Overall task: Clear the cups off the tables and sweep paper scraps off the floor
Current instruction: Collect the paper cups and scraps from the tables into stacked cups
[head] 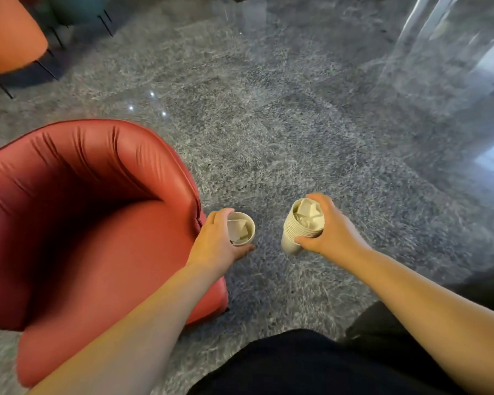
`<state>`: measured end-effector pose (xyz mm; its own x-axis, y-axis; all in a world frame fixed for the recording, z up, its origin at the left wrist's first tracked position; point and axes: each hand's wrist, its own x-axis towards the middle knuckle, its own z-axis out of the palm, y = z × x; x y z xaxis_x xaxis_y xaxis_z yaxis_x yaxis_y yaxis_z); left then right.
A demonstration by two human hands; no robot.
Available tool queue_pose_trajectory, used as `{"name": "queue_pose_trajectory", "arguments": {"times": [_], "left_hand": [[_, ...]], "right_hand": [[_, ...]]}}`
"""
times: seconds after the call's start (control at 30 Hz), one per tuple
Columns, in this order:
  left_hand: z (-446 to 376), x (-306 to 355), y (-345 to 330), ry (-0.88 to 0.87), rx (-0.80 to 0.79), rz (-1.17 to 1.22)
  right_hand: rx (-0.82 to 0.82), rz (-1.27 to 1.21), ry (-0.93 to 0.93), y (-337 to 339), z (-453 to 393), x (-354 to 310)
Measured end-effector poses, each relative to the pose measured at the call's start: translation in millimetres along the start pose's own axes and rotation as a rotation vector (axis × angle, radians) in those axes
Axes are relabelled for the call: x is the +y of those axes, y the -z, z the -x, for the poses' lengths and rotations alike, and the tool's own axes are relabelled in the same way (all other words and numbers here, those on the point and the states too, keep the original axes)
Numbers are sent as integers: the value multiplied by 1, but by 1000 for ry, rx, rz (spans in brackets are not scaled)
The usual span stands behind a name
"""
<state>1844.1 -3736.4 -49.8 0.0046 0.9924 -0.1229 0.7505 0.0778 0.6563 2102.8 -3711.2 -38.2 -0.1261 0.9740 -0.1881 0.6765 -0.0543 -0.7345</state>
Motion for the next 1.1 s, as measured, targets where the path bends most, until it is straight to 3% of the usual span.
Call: {"name": "queue_pose_trajectory", "arguments": {"times": [0.33, 0.8, 1.1], "left_hand": [[-139, 1, 13, 12, 27, -50], [-377, 47, 32, 93, 83, -34], [-503, 7, 78, 191, 123, -67]], "right_hand": [[-34, -26, 12, 19, -140, -9], [-122, 29, 91, 100, -394, -26], [-159, 8, 98, 84, -543, -66]]}}
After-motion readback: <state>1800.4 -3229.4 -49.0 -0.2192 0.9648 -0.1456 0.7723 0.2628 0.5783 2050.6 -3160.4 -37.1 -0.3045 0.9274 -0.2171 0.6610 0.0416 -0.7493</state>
